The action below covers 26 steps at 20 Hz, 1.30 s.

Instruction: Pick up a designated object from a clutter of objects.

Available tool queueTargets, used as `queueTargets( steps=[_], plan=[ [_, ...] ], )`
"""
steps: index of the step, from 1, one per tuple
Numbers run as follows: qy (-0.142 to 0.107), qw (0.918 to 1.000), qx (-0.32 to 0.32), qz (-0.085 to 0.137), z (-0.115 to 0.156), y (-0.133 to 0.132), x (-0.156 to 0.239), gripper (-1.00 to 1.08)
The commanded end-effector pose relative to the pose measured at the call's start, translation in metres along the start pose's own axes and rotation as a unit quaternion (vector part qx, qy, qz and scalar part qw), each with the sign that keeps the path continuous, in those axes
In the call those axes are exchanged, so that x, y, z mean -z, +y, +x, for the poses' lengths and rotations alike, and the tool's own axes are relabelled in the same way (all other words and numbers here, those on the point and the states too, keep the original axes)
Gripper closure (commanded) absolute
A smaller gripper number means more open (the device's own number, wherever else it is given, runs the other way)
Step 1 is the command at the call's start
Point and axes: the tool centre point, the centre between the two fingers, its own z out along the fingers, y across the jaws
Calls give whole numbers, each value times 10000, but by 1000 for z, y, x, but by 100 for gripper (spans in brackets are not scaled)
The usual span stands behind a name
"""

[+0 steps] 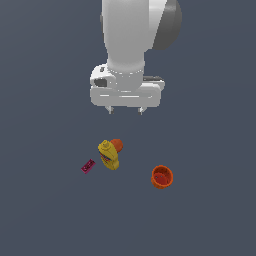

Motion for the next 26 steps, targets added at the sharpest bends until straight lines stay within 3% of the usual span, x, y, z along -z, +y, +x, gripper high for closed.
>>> queueTargets(
  steps=[1,14,26],
  plan=[
    [0,10000,0,0,0,0,0,-92],
    [220,9996,-3,-162,6,11,18,-92],
    [189,9992,344,-104,10,18,-27,-92]
  ],
)
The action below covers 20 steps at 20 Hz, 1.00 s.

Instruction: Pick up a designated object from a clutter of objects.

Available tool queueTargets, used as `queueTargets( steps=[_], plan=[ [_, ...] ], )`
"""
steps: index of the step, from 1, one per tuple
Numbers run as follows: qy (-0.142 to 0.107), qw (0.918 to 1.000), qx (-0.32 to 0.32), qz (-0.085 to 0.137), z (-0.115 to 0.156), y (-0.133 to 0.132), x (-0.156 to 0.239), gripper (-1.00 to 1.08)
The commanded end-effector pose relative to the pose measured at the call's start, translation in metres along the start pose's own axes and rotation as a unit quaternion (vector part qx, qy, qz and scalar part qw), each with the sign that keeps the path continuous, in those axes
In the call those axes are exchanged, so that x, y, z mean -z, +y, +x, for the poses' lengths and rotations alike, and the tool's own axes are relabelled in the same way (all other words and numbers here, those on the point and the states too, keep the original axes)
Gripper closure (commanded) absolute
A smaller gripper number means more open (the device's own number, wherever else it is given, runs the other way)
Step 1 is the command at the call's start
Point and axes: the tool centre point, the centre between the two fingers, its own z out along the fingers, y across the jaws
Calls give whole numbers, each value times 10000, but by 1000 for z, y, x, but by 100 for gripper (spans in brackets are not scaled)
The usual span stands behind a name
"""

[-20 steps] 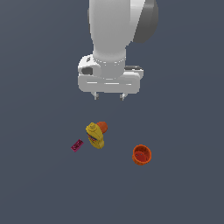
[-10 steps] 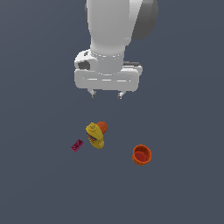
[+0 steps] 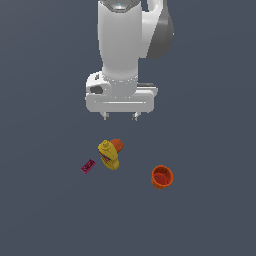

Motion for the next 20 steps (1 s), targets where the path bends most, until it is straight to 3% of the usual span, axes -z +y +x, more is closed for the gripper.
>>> queueTargets(
  steps=[1,13,20],
  plan=[
    [-11,9999,124,22,0,2,-17,-92],
    [-46,9952,963,156,-18,19,-130,-92],
    [-54,9916,1275,192,-33,26,-171,-92]
  ],
)
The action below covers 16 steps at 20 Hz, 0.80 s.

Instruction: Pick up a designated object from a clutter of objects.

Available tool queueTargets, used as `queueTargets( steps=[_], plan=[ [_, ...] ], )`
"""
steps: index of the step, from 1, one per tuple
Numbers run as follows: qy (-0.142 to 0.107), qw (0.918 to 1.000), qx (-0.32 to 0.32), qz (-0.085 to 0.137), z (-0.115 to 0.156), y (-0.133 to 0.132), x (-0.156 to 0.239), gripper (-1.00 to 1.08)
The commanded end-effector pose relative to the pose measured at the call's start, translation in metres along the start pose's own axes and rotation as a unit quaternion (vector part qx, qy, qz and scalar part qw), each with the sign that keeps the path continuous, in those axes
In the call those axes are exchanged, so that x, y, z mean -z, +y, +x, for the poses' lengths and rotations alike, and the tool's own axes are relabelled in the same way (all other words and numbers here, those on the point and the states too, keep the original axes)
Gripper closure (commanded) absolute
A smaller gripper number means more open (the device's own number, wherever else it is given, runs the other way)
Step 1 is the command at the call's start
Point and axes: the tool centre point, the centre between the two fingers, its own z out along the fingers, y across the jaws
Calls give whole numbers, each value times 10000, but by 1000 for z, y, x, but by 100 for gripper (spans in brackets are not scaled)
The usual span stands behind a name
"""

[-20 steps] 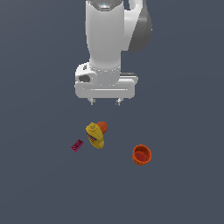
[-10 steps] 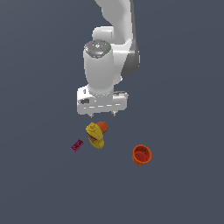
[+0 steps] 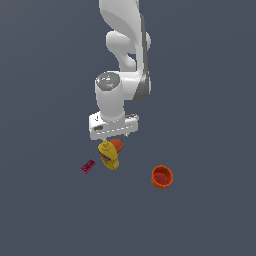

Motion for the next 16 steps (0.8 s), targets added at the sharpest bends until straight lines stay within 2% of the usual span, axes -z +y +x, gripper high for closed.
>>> queueTargets(
  steps=[1,16],
  plan=[
    [4,10000,92,7,-5,1,-11,-92],
    [-3,9998,176,16,-11,2,-37,-92]
  ],
)
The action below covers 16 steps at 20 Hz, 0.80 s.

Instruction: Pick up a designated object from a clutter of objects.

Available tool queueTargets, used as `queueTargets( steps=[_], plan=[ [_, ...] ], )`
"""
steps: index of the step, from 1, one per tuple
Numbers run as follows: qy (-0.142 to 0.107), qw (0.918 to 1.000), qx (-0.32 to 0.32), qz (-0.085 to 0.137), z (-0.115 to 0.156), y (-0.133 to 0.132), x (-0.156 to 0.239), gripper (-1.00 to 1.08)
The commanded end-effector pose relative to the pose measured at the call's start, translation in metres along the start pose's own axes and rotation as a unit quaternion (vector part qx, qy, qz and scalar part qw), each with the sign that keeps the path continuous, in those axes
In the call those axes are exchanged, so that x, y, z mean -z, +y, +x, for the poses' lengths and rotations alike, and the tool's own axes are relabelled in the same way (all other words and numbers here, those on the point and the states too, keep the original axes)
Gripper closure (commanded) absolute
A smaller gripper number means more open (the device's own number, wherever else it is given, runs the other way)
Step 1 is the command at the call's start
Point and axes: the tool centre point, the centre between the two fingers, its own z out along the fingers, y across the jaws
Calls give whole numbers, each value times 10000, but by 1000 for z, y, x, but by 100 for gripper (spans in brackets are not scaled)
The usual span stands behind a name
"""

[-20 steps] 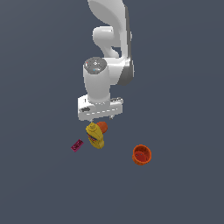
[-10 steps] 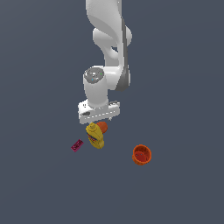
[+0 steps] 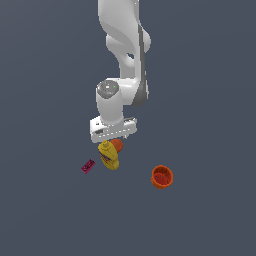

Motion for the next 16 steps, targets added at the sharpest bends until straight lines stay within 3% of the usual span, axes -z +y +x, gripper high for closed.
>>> queueTargets(
  steps=[1,12,13,16],
  plan=[
    [-4,10000,1,2,-1,0,-10,-92],
    [-1,10000,10,1,-1,0,-42,-92],
    [-1,10000,10,1,-1,0,-42,108],
    [-1,10000,10,1,-1,0,-42,108]
  ],
)
